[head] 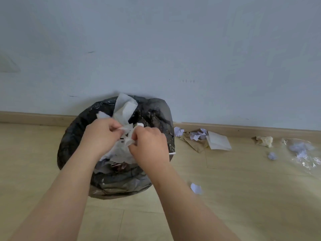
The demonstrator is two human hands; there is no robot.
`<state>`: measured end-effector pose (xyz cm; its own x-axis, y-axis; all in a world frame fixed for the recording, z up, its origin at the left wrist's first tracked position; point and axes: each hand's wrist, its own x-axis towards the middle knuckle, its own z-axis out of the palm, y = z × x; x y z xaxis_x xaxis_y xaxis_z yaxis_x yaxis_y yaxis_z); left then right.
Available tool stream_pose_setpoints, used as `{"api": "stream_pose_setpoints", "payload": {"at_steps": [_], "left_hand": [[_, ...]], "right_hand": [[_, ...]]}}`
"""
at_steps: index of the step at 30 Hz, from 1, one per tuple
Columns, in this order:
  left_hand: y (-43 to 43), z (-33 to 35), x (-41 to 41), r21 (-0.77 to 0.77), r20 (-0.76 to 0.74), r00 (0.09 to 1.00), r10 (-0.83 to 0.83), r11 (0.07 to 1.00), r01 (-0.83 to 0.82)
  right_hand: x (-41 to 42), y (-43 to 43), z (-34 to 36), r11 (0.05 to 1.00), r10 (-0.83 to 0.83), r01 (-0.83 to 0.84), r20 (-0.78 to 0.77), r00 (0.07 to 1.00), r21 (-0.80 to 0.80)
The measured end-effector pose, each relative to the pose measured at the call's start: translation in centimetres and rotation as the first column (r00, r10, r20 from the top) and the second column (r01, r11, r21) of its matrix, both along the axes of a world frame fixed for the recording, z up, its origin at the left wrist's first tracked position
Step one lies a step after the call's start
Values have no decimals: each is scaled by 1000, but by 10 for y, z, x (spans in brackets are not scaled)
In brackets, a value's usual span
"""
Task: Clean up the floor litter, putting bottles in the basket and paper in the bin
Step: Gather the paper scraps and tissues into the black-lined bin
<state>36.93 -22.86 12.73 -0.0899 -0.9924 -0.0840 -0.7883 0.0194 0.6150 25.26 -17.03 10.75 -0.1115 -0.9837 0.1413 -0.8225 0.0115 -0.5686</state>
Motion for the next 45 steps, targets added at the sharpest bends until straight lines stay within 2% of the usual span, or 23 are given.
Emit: {"api": "stream_pose_setpoints", "payload": {"at_steps": [2, 4, 5, 7, 9, 11, 14, 19, 24, 27, 31, 34, 37, 39, 42, 45], "left_hand": [[-1, -6, 4, 59, 268, 953, -143, 990, 132], [-1, -8, 6, 201, 435, 832, -345, 937, 285], [-1, -8, 6, 285, 459, 778, -429, 900, 329], [0, -3, 7, 426, 434, 731, -527, 835, 349], [-1, 6, 8, 488, 413, 723, -555, 805, 339], [-1, 18, 8, 489, 423, 718, -553, 806, 332], [-3, 36, 5, 469, 447, 713, -540, 820, 328], [2, 62, -8, 292, 487, 762, -426, 902, 318], [17, 61, -67, -21, 350, 860, -371, 915, 403], [35, 46, -115, -74, 272, 846, -459, 866, 494], [68, 11, -179, -13, 153, 789, -595, 797, 604], [100, -15, -228, 66, 78, 734, -675, 738, 672], [130, -35, -267, 151, 24, 668, -744, 663, 733], [145, -49, -287, 214, 8, 640, -768, 627, 749], [158, -70, -306, 284, 12, 618, -786, 595, 752], [163, -87, -319, 313, 32, 627, -779, 603, 733]], "right_hand": [[2, -2, -3, 989, 108, -80, -226, 968, 128], [0, -3, -3, 957, 213, -129, -329, 920, 259], [-1, -4, -2, 941, 254, -142, -360, 898, 308], [-4, -3, 2, 912, 317, -168, -382, 868, 375], [-6, -2, 7, 908, 333, -192, -362, 871, 372], [-11, 0, 15, 932, 294, -199, -312, 904, 302], [-25, 1, 27, 960, 215, -181, -149, 965, 212], [-59, 8, 34, 990, 54, -65, 87, 995, 123], [-99, 26, 26, 988, -89, 58, 222, 971, 141], [-137, 45, 13, 975, -204, 170, 263, 943, 146], [-197, 92, -21, 877, -465, 385, 301, 832, 288], [-239, 137, -55, 727, -676, 585, 228, 701, 360], [-269, 174, -75, 597, -793, 706, 152, 590, 380], [-285, 194, -82, 568, -815, 732, 134, 563, 377], [-307, 214, -87, 574, -811, 727, 141, 568, 377], [-326, 230, -90, 573, -815, 730, 162, 556, 372]]}}
